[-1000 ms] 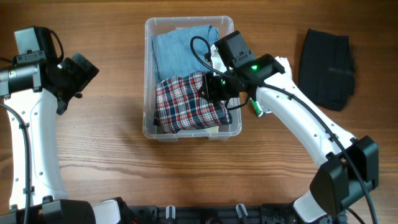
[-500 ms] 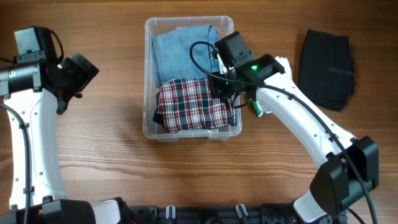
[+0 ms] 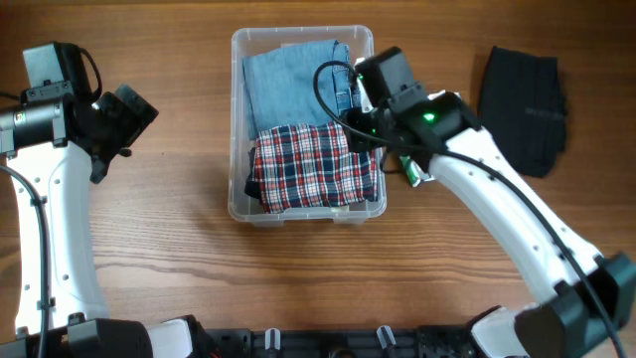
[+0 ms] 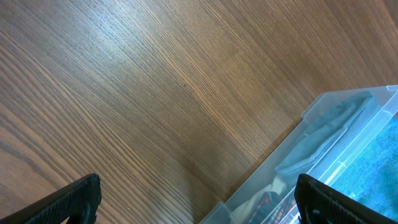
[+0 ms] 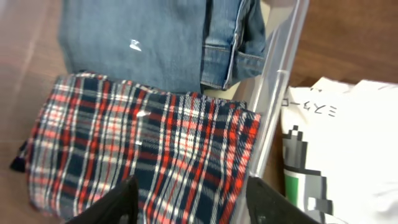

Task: Pack container
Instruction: 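Lower the plaid shirt onto the cream cloth and release it, then press the plaid shirt down into the container with the right gripper, then move the right gripper to the black garment, then grasp and lift the black garment with the right gripper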

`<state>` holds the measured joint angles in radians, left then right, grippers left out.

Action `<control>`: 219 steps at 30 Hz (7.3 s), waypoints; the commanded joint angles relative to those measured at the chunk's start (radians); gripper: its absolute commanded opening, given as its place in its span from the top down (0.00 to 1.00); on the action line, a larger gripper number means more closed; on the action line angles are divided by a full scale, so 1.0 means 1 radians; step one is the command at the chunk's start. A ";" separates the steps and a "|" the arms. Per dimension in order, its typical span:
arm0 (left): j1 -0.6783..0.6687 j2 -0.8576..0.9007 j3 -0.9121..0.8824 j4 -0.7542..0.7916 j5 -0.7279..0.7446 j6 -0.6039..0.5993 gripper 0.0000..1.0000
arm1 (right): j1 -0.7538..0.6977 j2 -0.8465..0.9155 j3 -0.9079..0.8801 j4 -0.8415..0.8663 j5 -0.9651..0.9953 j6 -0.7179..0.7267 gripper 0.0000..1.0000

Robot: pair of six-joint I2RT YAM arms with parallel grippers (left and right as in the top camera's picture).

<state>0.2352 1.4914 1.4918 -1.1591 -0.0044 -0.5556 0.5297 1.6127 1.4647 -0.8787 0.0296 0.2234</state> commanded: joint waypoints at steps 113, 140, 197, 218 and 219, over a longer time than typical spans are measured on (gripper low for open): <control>0.005 -0.003 0.009 0.000 0.004 0.000 0.00 | -0.731 -0.200 0.012 -0.257 0.038 0.206 0.00; 0.005 -0.003 0.009 0.000 0.004 0.000 0.00 | -0.961 0.179 0.012 0.103 -0.187 -0.207 0.00; 0.005 -0.003 0.009 0.000 0.004 0.000 0.00 | -1.059 0.604 0.031 0.381 -0.368 -0.351 0.84; 0.005 -0.003 0.009 0.000 0.004 0.000 0.00 | -0.986 -0.006 0.037 0.398 -0.535 -0.118 0.96; 0.005 -0.003 0.009 0.000 0.004 0.000 0.00 | -0.963 -0.031 0.037 0.399 -0.563 -0.100 0.96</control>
<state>0.2352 1.4914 1.4918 -1.1591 -0.0048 -0.5556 -0.5045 1.6840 1.4876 -0.4862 -0.3828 0.0425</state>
